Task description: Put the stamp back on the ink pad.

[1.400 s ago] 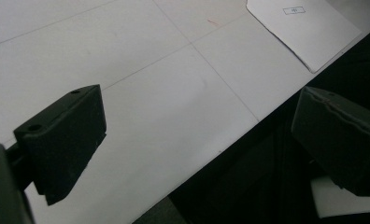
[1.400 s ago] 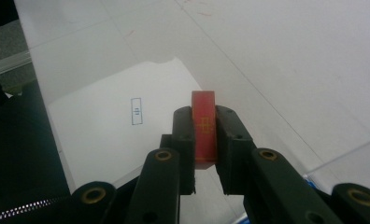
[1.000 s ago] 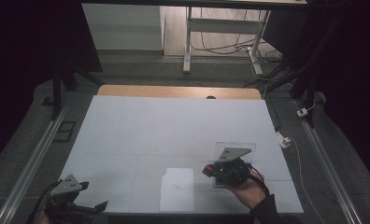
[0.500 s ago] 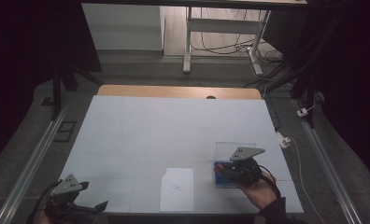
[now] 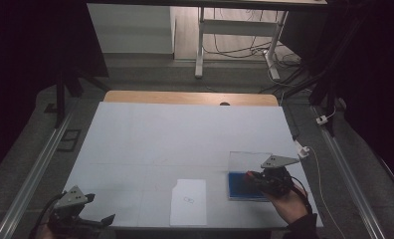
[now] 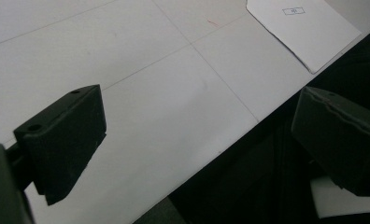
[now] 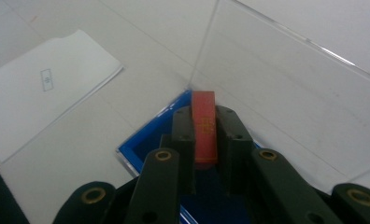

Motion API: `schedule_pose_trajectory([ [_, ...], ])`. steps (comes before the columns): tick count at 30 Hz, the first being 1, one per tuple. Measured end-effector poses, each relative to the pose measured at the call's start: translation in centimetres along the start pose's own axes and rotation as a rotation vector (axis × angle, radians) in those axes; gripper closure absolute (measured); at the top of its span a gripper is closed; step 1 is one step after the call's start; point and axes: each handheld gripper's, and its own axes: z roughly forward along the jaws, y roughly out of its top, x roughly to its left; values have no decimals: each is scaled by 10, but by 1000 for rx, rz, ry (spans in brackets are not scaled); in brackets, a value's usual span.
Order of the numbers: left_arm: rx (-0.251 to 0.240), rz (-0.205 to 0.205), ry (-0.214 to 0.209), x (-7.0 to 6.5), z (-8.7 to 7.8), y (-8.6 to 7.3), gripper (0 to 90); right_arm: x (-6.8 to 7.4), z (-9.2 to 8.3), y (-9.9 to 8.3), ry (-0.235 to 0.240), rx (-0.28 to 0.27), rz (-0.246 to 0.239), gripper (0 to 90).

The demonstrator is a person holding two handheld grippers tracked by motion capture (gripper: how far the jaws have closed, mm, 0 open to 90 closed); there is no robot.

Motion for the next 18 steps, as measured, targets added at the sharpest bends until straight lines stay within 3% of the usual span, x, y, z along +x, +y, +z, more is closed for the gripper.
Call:
schedule_pose_trajectory([
  [10, 0, 1, 0, 0, 0, 0, 33, -9, 0, -5, -28, 25, 4, 792],
  [18, 1, 1, 0, 0, 0, 0, 34, -9, 8, -8, -25, 64, -25, 792],
])
